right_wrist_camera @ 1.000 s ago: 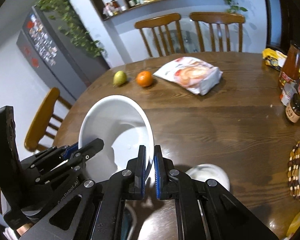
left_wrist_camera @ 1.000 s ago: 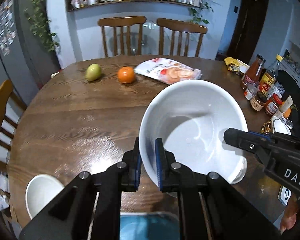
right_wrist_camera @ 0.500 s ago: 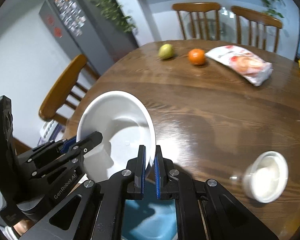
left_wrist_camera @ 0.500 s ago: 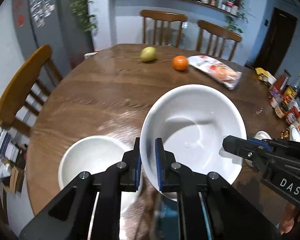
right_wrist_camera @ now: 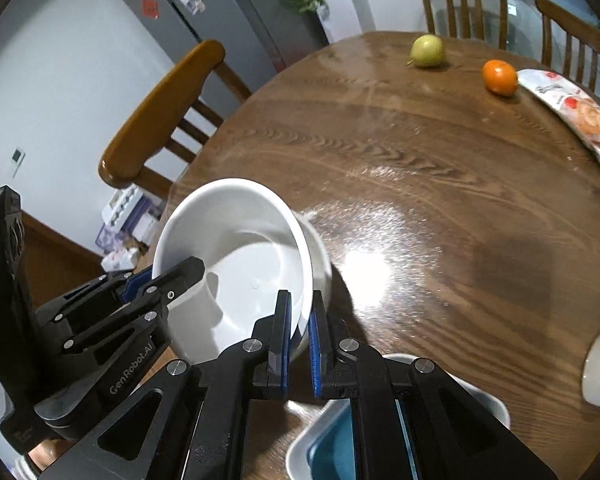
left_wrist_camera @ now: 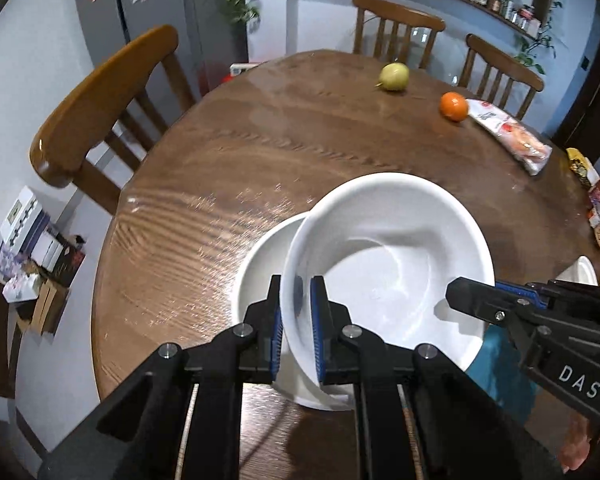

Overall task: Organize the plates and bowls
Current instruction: 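Lower the medium bowl into the large bowl and open both grippers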

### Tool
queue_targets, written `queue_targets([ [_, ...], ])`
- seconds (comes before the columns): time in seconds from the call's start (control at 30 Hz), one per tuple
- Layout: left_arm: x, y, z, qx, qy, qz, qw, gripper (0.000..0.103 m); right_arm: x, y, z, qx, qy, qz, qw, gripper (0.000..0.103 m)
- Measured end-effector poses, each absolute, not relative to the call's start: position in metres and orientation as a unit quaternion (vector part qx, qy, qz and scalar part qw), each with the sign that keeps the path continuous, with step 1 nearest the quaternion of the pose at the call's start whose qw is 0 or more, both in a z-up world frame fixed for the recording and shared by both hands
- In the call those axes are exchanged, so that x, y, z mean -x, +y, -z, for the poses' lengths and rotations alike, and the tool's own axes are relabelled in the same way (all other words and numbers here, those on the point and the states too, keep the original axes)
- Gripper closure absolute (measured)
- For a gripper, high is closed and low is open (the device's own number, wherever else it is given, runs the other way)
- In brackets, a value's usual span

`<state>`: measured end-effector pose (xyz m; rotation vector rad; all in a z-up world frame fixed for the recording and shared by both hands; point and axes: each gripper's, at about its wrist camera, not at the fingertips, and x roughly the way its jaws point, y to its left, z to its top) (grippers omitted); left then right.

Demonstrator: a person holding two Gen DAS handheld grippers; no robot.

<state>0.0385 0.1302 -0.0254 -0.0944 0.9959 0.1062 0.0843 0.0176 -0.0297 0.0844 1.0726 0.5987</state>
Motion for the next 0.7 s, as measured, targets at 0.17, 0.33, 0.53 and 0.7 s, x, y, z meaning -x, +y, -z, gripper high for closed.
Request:
queue_targets([
  [0.17,-0.044,0.141,0.041,0.042,0.497,-0.057,0.865,0.093,-0.088,0.034,0.044,-0.027,0.520,-0.277,0.807,0.094],
  [0.33,-0.044,0.146,0.049,0.040,0.507,-0.055,0.859,0.093,-0.088,0.043,0.054,-0.012,0.533,-0.270,0.802,0.093],
  [0.53,-0.046,0.144,0.052,0.035,0.511,-0.053,0.857,0.090,-0.086,0.047,0.057,0.017,0.532,-0.254,0.808,0.093],
  [0.7,-0.046,0.143,0.051,0.038,0.512,-0.048,0.857,0.077,-0.085,0.048,0.056,0.032,0.524,-0.249,0.814,0.092],
])
